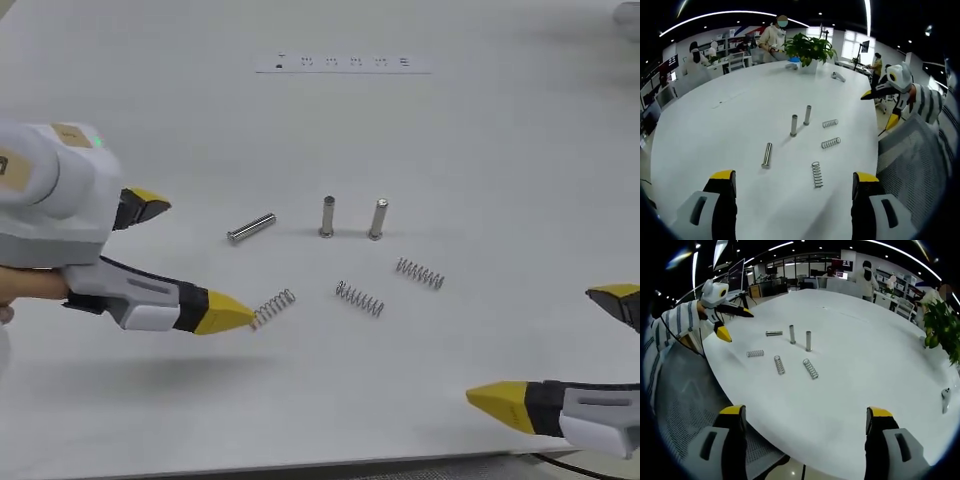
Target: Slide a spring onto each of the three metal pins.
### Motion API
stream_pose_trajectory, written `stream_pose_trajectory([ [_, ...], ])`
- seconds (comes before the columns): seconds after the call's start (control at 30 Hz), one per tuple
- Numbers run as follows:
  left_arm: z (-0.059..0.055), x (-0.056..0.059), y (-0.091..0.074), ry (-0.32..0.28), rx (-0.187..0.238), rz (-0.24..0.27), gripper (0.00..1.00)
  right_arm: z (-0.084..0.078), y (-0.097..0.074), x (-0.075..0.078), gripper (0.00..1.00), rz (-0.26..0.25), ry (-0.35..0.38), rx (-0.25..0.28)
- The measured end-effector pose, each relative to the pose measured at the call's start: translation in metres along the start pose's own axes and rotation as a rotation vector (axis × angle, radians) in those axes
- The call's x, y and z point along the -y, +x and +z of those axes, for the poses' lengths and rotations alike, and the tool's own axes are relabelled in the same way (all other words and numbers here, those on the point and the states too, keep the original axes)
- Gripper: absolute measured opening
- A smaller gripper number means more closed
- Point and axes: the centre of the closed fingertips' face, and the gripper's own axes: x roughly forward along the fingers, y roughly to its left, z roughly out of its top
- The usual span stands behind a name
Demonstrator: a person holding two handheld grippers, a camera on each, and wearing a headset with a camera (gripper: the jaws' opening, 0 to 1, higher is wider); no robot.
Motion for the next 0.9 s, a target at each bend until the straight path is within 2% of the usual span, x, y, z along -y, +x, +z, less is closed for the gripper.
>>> stream_pose_trajectory([
  [0.13,-0.004,-0.004,0.005,0.018,-0.027,-0.002,0.96,0.002,0.000,0.001,1.00,-0.014,0.006,0.009],
  [0.23,-0.004,-0.006,0.008,0.022,-0.031,-0.007,0.95,0.002,-0.001,0.001,1.00,-0.014,0.003,0.003],
  [0.63,0.010,-0.016,0.017,0.013,-0.009,-0.021,0.94,0.004,-0.002,-0.002,1.00,-0.005,-0.003,0.011],
  [0.9,0.015,-0.030,0.019,0.016,-0.023,-0.011,0.91,0.002,-0.001,-0.004,0.99,-0.002,-0.009,0.004],
])
